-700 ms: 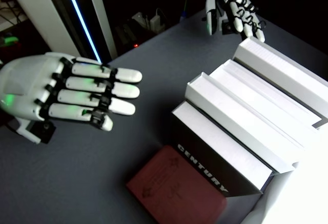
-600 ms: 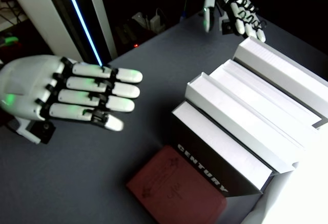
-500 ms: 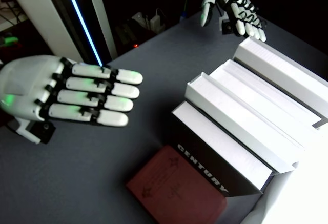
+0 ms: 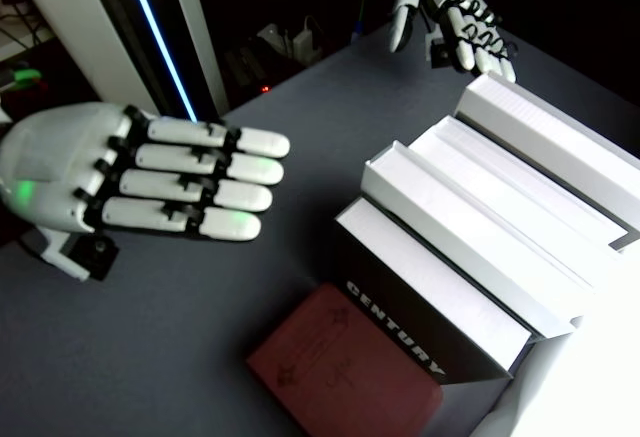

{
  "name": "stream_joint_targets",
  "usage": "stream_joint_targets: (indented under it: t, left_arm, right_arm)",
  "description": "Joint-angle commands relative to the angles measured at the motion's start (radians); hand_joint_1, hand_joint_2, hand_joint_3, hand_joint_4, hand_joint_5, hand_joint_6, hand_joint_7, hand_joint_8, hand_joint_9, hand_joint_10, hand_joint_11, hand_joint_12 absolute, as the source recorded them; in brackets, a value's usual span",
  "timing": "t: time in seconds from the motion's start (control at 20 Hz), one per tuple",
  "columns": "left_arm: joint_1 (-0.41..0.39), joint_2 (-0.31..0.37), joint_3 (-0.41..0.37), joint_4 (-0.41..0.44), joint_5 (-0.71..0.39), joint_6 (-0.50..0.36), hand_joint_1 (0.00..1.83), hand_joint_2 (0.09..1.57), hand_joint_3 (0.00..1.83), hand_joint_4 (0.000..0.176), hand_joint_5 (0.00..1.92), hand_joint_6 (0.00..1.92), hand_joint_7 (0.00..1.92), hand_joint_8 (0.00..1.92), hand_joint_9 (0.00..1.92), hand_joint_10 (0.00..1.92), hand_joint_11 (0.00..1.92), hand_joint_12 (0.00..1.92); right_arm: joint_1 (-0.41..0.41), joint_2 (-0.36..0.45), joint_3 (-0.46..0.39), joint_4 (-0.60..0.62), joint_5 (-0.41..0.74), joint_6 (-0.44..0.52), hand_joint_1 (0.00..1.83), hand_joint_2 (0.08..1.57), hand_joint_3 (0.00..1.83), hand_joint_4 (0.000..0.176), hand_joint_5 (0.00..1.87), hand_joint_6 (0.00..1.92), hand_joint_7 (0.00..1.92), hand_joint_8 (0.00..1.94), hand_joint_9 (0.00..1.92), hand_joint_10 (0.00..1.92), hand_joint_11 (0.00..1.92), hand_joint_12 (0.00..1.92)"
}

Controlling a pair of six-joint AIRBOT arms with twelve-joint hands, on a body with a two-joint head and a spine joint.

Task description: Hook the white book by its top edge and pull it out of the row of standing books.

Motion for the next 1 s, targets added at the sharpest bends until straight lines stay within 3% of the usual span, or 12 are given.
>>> stream_joint_targets:
  t: [0.0, 0.1, 0.15, 0.3, 0.4, 0.5, 0.6, 0.65, 0.7, 0.75, 0.8, 0.95]
  left_arm:
    - [-0.003, -0.001, 0.003, -0.020, -0.118, -0.005, 0.18, 1.40, 0.00, 0.000, 0.04, 0.00, 0.00, 0.00, 0.00, 0.00, 0.00, 0.00]
    - [-0.004, -0.004, 0.005, -0.020, -0.118, -0.005, 0.17, 1.39, 0.00, 0.000, 0.04, 0.00, 0.00, 0.00, 0.00, 0.00, 0.00, 0.00]
    - [-0.004, -0.004, 0.007, -0.020, -0.118, -0.005, 0.17, 1.40, 0.00, 0.000, 0.05, 0.00, 0.00, 0.00, 0.00, 0.00, 0.00, 0.00]
    - [-0.003, -0.006, 0.010, -0.020, -0.115, -0.005, 0.22, 1.39, 0.00, 0.000, 0.07, 0.01, 0.00, 0.00, 0.00, 0.00, 0.00, 0.00]
    - [-0.004, -0.010, 0.013, -0.020, -0.112, -0.005, 0.23, 1.39, 0.00, 0.000, 0.08, 0.01, 0.00, 0.00, 0.00, 0.00, 0.00, 0.00]
    - [-0.004, -0.014, 0.017, -0.020, -0.108, -0.005, 0.22, 1.39, 0.00, 0.000, 0.07, 0.01, 0.00, 0.00, 0.00, 0.00, 0.00, 0.00]
    - [-0.004, -0.017, 0.020, -0.020, -0.104, -0.007, 0.21, 1.39, 0.00, 0.000, 0.07, 0.00, 0.00, 0.00, 0.00, 0.00, 0.00, 0.00]
    - [-0.004, -0.017, 0.020, -0.020, -0.104, -0.007, 0.20, 1.39, 0.00, 0.000, 0.07, 0.00, 0.00, 0.00, 0.00, 0.00, 0.00, 0.00]
    - [-0.004, -0.019, 0.021, -0.020, -0.105, -0.007, 0.22, 1.39, 0.00, 0.000, 0.08, 0.01, 0.00, 0.00, 0.00, 0.00, 0.00, 0.00]
    - [-0.004, -0.020, 0.022, -0.020, -0.105, -0.009, 0.21, 1.39, 0.00, 0.000, 0.08, 0.00, 0.00, 0.00, 0.00, 0.00, 0.00, 0.00]
    - [-0.003, -0.020, 0.023, -0.020, -0.106, -0.010, 0.21, 1.39, 0.00, 0.000, 0.09, 0.01, 0.00, 0.00, 0.00, 0.00, 0.00, 0.00]
    - [0.009, -0.019, 0.021, -0.030, -0.116, -0.011, 0.25, 1.39, 0.00, 0.000, 0.08, 0.00, 0.00, 0.00, 0.00, 0.00, 0.00, 0.00]
  right_arm:
    - [0.022, -0.002, 0.009, -0.001, 0.089, -0.001, 0.23, 1.48, 0.00, 0.000, 0.04, 0.05, 0.00, 0.00, 0.00, 0.00, 0.00, 0.00]
    - [0.073, -0.025, 0.034, -0.005, 0.053, -0.004, 0.28, 1.47, 0.00, 0.003, 0.07, 0.07, 0.00, 0.00, 0.00, 0.00, 0.00, 0.00]
    - [0.100, -0.037, 0.047, -0.008, 0.036, -0.008, 0.25, 1.47, 0.00, 0.021, 0.07, 0.06, 0.00, 0.00, 0.00, 0.00, 0.00, 0.00]
    - [0.177, -0.068, 0.076, -0.021, -0.027, -0.032, 0.18, 1.46, 0.00, 0.003, 0.12, 0.07, 0.00, 0.00, 0.00, 0.00, 0.00, 0.00]
    - [0.222, -0.090, 0.093, -0.029, -0.066, -0.048, 0.19, 1.46, 0.00, 0.013, 0.15, 0.07, 0.00, 0.00, 0.00, 0.00, 0.00, 0.00]
    - [0.247, -0.107, 0.109, -0.037, -0.093, -0.049, 0.13, 1.45, 0.00, 0.038, 0.18, 0.07, 0.00, 0.00, 0.00, 0.00, 0.00, 0.00]
    - [0.271, -0.124, 0.123, -0.042, -0.121, -0.052, 0.21, 1.44, 0.00, 0.078, 0.26, 0.08, 0.00, 0.00, 0.00, 0.00, 0.00, 0.00]
    - [0.276, -0.127, 0.126, -0.043, -0.129, -0.054, 0.19, 1.44, 0.00, 0.060, 0.29, 0.08, 0.00, 0.00, 0.00, 0.00, 0.00, 0.00]
    - [0.280, -0.133, 0.129, -0.044, -0.142, -0.056, 0.15, 1.44, 0.00, 0.013, 0.32, 0.09, 0.00, 0.00, 0.00, 0.00, 0.00, 0.00]
    - [0.280, -0.138, 0.133, -0.044, -0.153, -0.057, 0.11, 1.45, 0.00, 0.000, 0.35, 0.09, 0.00, 0.00, 0.00, 0.00, 0.00, 0.00]
    - [0.280, -0.140, 0.135, -0.046, -0.162, -0.057, 0.11, 1.45, 0.00, 0.000, 0.50, 0.15, 0.00, 0.00, 0.00, 0.00, 0.00, 0.00]
    - [0.280, -0.140, 0.128, -0.050, -0.164, -0.057, 0.04, 1.45, 0.00, 0.000, 0.54, 0.18, 0.00, 0.00, 0.00, 0.00, 0.00, 0.00]
